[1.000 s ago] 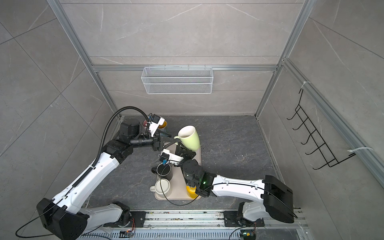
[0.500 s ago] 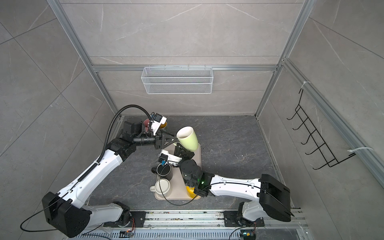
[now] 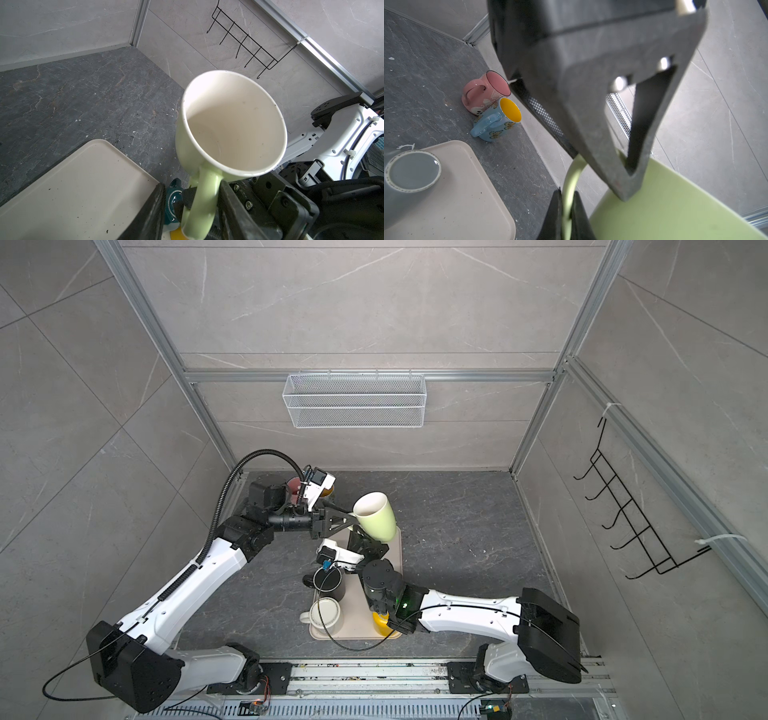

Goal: Turn the mug right side up
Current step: 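Rotate the light green mug upright with the right gripper toward the left gripper, then grasp the light green mug's handle with the left gripper beside the right gripper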

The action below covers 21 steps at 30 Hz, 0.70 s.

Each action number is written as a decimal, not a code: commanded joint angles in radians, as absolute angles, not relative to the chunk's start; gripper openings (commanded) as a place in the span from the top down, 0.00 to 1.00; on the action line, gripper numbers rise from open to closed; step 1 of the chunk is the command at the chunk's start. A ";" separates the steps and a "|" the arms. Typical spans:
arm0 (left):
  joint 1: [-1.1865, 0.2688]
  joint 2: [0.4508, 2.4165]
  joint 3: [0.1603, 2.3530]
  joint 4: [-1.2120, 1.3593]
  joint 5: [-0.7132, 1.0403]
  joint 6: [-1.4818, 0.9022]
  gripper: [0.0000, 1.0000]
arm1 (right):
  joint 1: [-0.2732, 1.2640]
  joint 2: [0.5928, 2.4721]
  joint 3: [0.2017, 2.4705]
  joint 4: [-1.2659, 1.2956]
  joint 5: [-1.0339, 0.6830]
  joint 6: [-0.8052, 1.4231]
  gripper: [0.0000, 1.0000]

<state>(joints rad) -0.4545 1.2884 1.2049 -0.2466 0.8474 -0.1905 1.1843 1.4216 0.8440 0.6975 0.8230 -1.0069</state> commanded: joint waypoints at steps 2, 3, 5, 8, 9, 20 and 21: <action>-0.453 1.277 1.222 -0.222 0.870 -0.193 0.60 | 1.192 1.425 0.888 0.788 0.814 -1.028 1.00; -0.452 1.276 1.221 -0.221 0.871 -0.193 0.61 | 1.191 1.427 0.890 0.789 0.812 -1.028 1.00; -0.452 1.274 1.219 -0.221 0.872 -0.194 0.66 | 1.192 1.431 0.893 0.787 0.810 -1.030 1.00; -0.453 1.273 1.215 -0.214 0.878 -0.196 0.73 | 1.192 1.436 0.896 0.788 0.811 -1.028 1.00; -0.452 1.272 1.212 -0.212 0.884 -0.196 0.78 | 1.192 1.436 0.895 0.792 0.814 -1.025 1.00; -0.453 1.245 1.176 -0.176 0.916 -0.198 1.00 | 1.191 1.416 0.895 0.786 0.818 -0.991 1.00; -0.453 1.240 1.171 -0.168 0.903 -0.205 1.00 | 1.192 1.416 0.894 0.787 0.820 -0.987 1.00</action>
